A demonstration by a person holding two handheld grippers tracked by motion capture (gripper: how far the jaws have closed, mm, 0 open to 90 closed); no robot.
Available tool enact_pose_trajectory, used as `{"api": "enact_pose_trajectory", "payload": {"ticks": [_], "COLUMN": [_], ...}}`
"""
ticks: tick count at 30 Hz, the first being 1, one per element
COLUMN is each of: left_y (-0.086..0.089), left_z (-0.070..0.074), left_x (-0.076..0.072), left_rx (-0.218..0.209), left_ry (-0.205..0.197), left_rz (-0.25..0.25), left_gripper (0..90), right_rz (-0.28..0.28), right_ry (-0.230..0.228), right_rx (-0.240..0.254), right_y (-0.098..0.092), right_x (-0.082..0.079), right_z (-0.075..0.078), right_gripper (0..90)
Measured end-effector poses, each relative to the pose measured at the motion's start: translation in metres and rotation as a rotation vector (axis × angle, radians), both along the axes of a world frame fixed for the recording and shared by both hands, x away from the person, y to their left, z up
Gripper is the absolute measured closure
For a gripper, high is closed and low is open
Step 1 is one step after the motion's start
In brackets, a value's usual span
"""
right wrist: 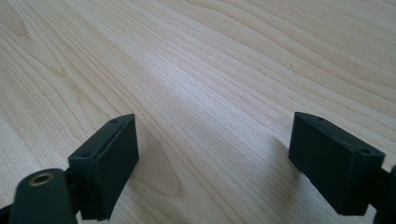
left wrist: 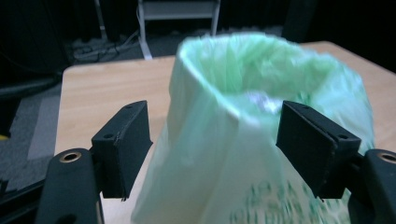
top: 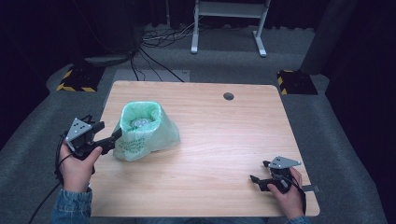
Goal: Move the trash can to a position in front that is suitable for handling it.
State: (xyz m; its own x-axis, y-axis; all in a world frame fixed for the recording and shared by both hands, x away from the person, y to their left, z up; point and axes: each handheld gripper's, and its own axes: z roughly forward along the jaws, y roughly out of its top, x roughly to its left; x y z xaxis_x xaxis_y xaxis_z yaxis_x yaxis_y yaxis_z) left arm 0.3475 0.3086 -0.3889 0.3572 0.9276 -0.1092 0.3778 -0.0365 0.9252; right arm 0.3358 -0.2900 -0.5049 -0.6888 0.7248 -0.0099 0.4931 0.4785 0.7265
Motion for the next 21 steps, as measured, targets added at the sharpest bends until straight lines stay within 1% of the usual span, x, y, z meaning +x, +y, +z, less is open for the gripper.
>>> {"api": "enact_pose_trajectory", "payload": {"ticks": [1, 2, 4, 5, 6, 7, 8, 9, 11, 12, 13, 14, 15, 16, 17, 19, 20, 21], "left_y": [-0.001, -0.001, -0.002, -0.003, -0.003, -0.004, -0.004, -0.005, -0.006, -0.007, -0.009, -0.013, -0.013, -0.017, -0.017, -0.023, -0.03, -0.033], "left_z": [0.0, 0.0, -0.001, -0.004, -0.004, -0.005, -0.007, -0.009, -0.014, -0.016, -0.017, -0.019, -0.019, -0.02, -0.02, -0.02, -0.02, -0.019], "left_x": [0.004, 0.004, 0.013, 0.022, 0.022, 0.026, 0.03, 0.034, 0.041, 0.044, 0.045, 0.048, 0.048, 0.049, 0.049, 0.048, 0.046, 0.045], "left_rx": [0.004, 0.004, 0.003, -0.004, -0.004, -0.013, -0.023, -0.029, -0.026, -0.044, -0.051, -0.039, -0.039, -0.061, -0.061, -0.071, -0.069, -0.058], "left_ry": [-0.009, -0.009, -0.009, 0.002, 0.002, 0.012, 0.01, 0.013, 0.027, 0.031, 0.036, 0.048, 0.048, 0.065, 0.065, 0.076, 0.084, 0.085], "left_rz": [0.008, 0.008, 0.014, 0.015, 0.015, 0.006, -0.002, 0.0, 0.007, -0.001, -0.007, -0.009, -0.009, -0.035, -0.035, -0.054, -0.059, -0.055], "left_gripper": [25.7, 25.7, 25.7, 25.7, 26.2, 26.2, 27.2, 27.2, 27.9, 27.6, 28.4, 30.5, 30.7, 31.4, 32.7, 34.0, 34.7, 32.8], "right_rz": [0.0, 0.0, 0.0, 0.0, 0.0, 0.0, 0.0, 0.0, 0.0, 0.0, 0.0, 0.0, 0.0, 0.0, 0.0, 0.0, 0.0, 0.0], "right_ry": [0.0, 0.0, 0.0, 0.0, 0.0, 0.0, 0.0, 0.0, 0.0, 0.0, 0.0, 0.0, 0.0, 0.0, 0.0, 0.0, 0.0, 0.0], "right_rx": [0.0, 0.0, 0.0, 0.0, 0.0, 0.0, 0.0, 0.0, 0.0, 0.0, 0.0, 0.0, 0.0, 0.0, 0.0, 0.0, 0.0, 0.0], "right_y": [0.0, 0.0, 0.0, 0.0, 0.0, 0.0, 0.0, 0.0, 0.0, 0.0, 0.0, 0.0, 0.0, 0.0, 0.0, 0.0, 0.0, 0.0], "right_x": [0.0, 0.0, 0.0, 0.0, 0.0, 0.0, 0.0, 0.0, 0.0, 0.0, 0.0, 0.0, 0.0, 0.0, 0.0, 0.0, 0.0, 0.0], "right_z": [0.0, 0.0, 0.0, 0.0, 0.0, 0.0, 0.0, 0.0, 0.0, 0.0, 0.0, 0.0, 0.0, 0.0, 0.0, 0.0, 0.0, 0.0], "right_gripper": [16.0, 16.0, 16.0, 16.0, 16.0, 16.0, 16.0, 16.0, 16.0, 16.0, 16.0, 16.0, 16.0, 15.9, 15.9, 15.9, 16.0, 16.0]}}
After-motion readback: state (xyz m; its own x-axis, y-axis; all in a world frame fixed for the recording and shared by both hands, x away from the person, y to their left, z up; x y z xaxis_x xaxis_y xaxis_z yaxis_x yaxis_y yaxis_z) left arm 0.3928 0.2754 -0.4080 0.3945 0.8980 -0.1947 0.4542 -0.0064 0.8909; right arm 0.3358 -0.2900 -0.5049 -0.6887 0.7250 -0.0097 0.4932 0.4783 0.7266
